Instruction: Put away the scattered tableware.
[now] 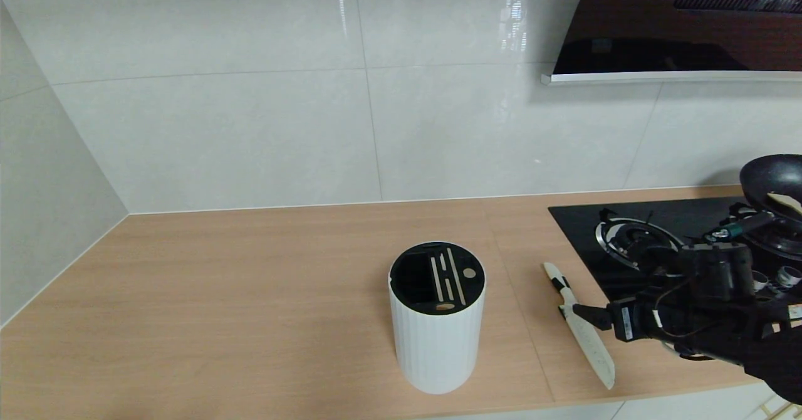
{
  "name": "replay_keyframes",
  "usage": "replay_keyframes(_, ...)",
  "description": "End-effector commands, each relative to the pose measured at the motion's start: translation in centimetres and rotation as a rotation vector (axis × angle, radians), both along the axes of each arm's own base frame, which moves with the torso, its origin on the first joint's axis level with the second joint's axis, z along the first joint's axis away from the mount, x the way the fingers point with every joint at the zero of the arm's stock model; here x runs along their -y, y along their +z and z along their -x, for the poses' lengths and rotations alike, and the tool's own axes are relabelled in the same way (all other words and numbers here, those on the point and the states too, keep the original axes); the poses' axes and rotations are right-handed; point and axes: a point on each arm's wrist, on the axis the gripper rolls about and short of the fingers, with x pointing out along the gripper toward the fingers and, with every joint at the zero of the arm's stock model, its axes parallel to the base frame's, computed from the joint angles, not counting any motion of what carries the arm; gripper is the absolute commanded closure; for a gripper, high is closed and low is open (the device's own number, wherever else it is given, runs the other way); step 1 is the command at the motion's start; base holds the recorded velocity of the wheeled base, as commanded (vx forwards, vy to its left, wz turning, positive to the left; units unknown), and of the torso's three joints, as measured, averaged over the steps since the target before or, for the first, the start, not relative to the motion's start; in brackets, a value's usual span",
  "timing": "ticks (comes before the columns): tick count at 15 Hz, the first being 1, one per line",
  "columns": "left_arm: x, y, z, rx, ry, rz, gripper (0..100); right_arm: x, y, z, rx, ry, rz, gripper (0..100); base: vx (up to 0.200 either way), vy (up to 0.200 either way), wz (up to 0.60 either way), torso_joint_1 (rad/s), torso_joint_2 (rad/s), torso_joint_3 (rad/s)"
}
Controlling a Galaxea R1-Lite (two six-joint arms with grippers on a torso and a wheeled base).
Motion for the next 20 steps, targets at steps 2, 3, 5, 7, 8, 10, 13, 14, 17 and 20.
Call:
replay_keyframes(2,0.0,0.0,0.0,0.0,0.002,-0.001,0,-0.7,-4.2,-1.4,-0.102,-0.016,0.044,0,0.0,0.0,0.0,0.0,0.0,0.0)
replay_keyframes(3,0.0,0.0,0.0,0.0,0.001,-0.001,0,-1.0,-5.1,-1.8,-0.108,-0.027,0.06,0,0.0,0.0,0.0,0.0,0.0,0.0)
replay_keyframes(5,0.0,0.0,0.0,0.0,0.001,-0.001,0,-1.0,-6.2,-2.6,-0.09,-0.056,0.074,0,0.0,0.0,0.0,0.0,0.0,0.0)
replay_keyframes(7,0.0,0.0,0.0,0.0,0.002,-0.001,0,-1.2,-7.1,-3.1,-0.076,-0.06,0.067,0,0.0,0.0,0.0,0.0,0.0,0.0)
replay_keyframes(8,0.0,0.0,0.0,0.0,0.001,-0.001,0,-1.2,-7.8,-3.6,-0.076,-0.062,0.067,0,0.0,0.0,0.0,0.0,0.0,0.0)
replay_keyframes(10,0.0,0.0,0.0,0.0,0.002,-0.001,0,-1.1,-8.6,-4.3,-0.069,-0.077,0.064,0,0.0,0.0,0.0,0.0,0.0,0.0)
replay_keyframes(13,0.0,0.0,0.0,0.0,-0.001,-0.001,0,-1.1,-9.1,-5.2,-0.059,-0.12,0.052,0,0.0,0.0,0.0,0.0,0.0,0.0)
replay_keyframes(14,0.0,0.0,0.0,0.0,0.001,-0.001,0,-1.2,-9.3,-5.4,-0.057,-0.122,0.051,0,0.0,0.0,0.0,0.0,0.0,0.0)
replay_keyframes(17,0.0,0.0,0.0,0.0,0.001,-0.001,0,-1.2,-9.7,-6.0,-0.051,-0.141,0.059,0,0.0,0.0,0.0,0.0,0.0,0.0)
replay_keyframes(20,0.0,0.0,0.0,0.0,0.001,-0.001,0,-1.3,-10.0,-6.4,-0.03,-0.143,0.058,0,0.0,0.0,0.0,0.0,0.0,0.0)
